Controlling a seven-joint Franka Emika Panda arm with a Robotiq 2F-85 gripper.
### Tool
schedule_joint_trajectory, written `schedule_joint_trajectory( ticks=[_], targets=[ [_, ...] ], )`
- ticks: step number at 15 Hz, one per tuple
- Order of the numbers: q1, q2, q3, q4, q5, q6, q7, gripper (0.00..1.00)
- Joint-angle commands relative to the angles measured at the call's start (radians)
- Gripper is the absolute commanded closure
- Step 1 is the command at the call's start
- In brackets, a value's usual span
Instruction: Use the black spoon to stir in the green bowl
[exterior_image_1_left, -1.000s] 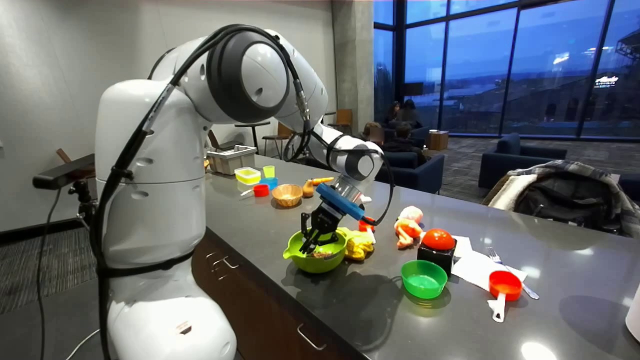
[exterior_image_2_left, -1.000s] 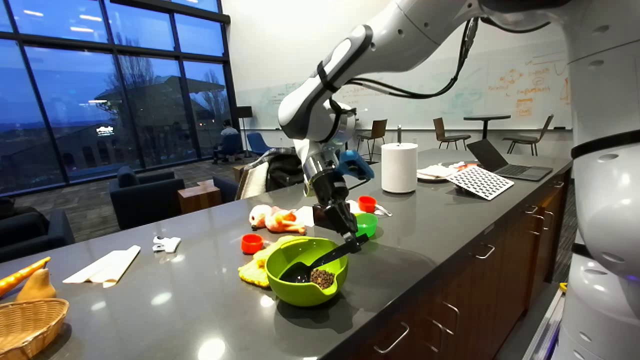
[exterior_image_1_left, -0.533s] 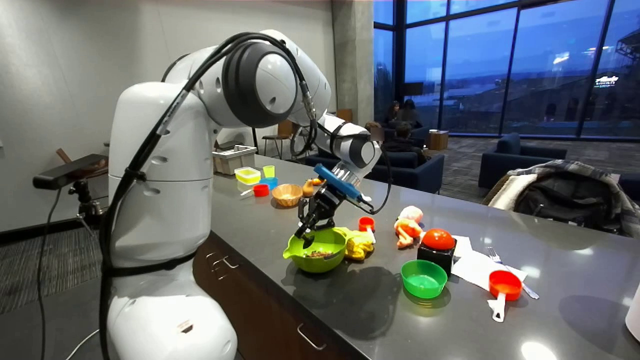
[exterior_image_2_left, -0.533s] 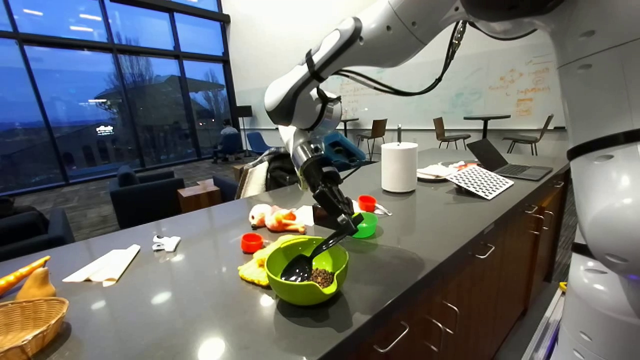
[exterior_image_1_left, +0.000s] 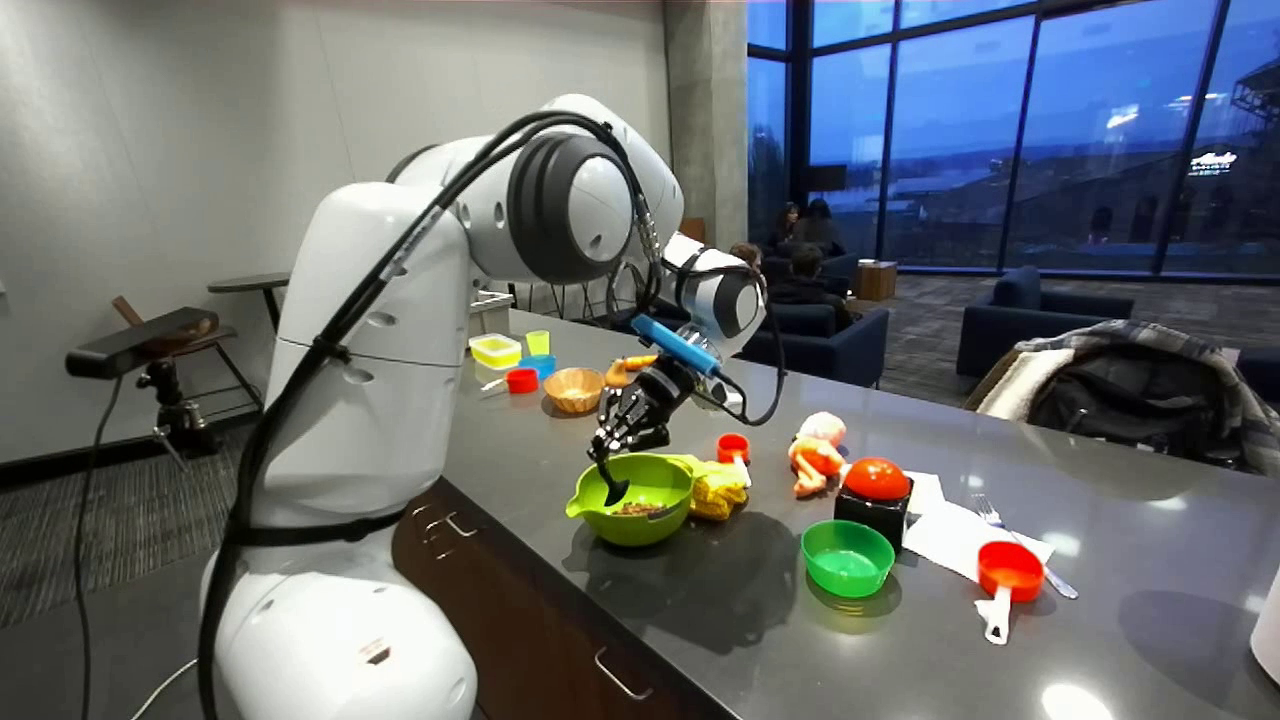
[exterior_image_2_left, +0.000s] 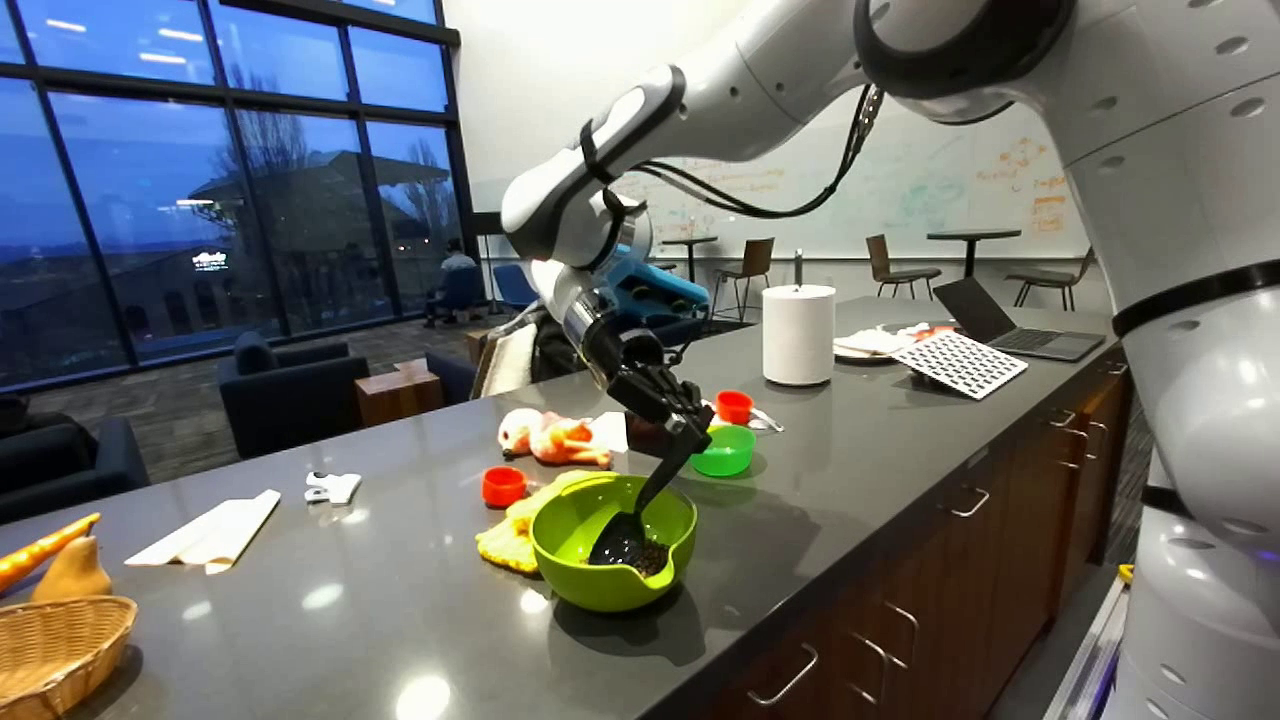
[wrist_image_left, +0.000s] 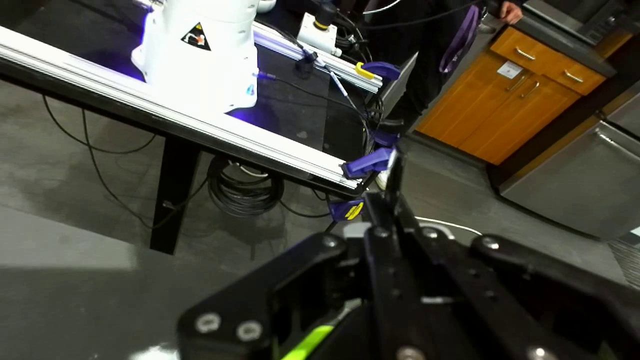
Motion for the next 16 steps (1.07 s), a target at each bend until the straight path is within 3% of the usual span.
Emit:
schedule_joint_trajectory(
  ticks=[1,5,16],
  targets=[
    [0.021,0.086,-0.007,0.11,-0.02,-0.098,0.095,0.99],
    [0.039,0.166,-0.008,0.198,-0.028,-0.151,0.151,0.99],
    [0.076,0.372,0.001,0.523,-0.101,-0.243,0.12,0.99]
  ],
)
